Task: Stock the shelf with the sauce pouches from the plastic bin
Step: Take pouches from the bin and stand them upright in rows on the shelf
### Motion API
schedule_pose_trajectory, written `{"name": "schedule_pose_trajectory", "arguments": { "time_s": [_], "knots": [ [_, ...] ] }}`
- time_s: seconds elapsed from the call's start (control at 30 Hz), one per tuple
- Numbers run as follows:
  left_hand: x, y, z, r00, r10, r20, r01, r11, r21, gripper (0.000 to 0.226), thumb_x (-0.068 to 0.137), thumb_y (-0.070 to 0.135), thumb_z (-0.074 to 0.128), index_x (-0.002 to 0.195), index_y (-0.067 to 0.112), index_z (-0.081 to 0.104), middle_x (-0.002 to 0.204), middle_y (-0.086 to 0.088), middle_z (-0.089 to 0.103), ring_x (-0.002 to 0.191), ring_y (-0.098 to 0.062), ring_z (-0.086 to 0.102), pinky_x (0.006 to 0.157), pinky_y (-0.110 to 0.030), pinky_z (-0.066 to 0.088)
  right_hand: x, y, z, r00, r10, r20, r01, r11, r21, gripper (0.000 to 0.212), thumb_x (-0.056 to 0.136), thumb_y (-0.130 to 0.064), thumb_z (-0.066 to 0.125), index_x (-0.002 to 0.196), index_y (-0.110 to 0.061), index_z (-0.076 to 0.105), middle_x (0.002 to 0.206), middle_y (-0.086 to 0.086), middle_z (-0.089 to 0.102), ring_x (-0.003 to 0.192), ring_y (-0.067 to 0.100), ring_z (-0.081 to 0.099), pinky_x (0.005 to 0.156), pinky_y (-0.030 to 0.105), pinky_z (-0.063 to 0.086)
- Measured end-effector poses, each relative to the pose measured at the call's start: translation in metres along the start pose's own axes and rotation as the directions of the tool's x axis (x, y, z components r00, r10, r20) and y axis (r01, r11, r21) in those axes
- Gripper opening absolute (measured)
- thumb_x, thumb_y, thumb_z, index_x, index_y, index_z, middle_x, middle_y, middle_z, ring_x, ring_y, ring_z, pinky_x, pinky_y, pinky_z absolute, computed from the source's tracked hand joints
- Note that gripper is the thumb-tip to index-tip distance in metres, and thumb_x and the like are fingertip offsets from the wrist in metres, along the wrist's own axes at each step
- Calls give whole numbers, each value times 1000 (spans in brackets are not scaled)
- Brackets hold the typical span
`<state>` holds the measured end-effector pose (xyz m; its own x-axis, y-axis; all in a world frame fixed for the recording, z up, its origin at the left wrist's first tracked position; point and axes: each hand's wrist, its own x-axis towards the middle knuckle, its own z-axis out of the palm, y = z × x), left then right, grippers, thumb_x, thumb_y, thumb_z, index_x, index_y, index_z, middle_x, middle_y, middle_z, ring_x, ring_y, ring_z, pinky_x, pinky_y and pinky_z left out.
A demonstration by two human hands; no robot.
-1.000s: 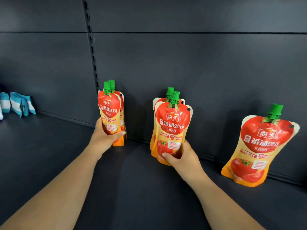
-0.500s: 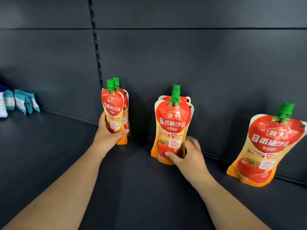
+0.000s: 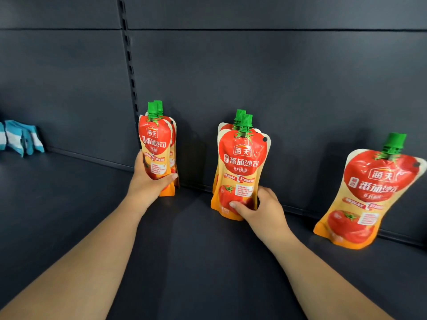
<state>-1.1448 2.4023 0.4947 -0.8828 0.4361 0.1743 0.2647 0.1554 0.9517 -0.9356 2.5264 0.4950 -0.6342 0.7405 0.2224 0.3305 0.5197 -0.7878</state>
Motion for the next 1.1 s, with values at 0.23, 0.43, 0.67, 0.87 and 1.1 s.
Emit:
{"name": "schedule_pose_trajectory", "arguments": {
  "time_s": [0.23,0.43,0.67,0.87,1.1],
  "knots": [
    [2,-1,0,1000,-5,-4,5,1000,0,93,71,25,77,143,29,18,140,2,40,129,-20,40,104,-47,39,-3,-3,5,998,-21,-53,16,996,-85,59,77,-40,69,129,-19,48,134,-2,35,127,13,35,97,22,34],
    [4,-2,2,1000,0,-26,0,1000,3,91,72,25,76,143,29,19,139,2,41,128,-21,41,103,-48,40,0,-10,15,999,-36,-28,34,996,-78,61,80,-39,66,132,-18,43,137,-2,37,125,13,40,96,22,36],
    [9,-5,1,1000,0,-9,0,1000,11,92,72,24,76,143,29,18,139,2,43,128,-22,42,104,-49,39,9,-4,2,998,-60,7,60,998,-34,53,77,-33,71,123,-17,53,124,-4,47,109,4,41,89,18,33],
    [7,-4,0,1000,-15,12,15,999,31,98,72,27,75,146,29,10,143,2,38,131,-23,38,106,-50,36,12,-1,4,996,-90,-7,90,995,-47,58,75,-35,72,125,-17,49,127,-1,46,103,1,37,88,17,33],
    [-19,8,-5,997,-64,-39,65,997,27,109,75,29,73,147,23,-8,152,-3,23,140,-24,24,111,-44,26,4,-2,1,998,-60,-10,59,992,-108,66,75,-43,70,129,-15,45,138,1,35,126,13,39,97,23,35]
  ]
}}
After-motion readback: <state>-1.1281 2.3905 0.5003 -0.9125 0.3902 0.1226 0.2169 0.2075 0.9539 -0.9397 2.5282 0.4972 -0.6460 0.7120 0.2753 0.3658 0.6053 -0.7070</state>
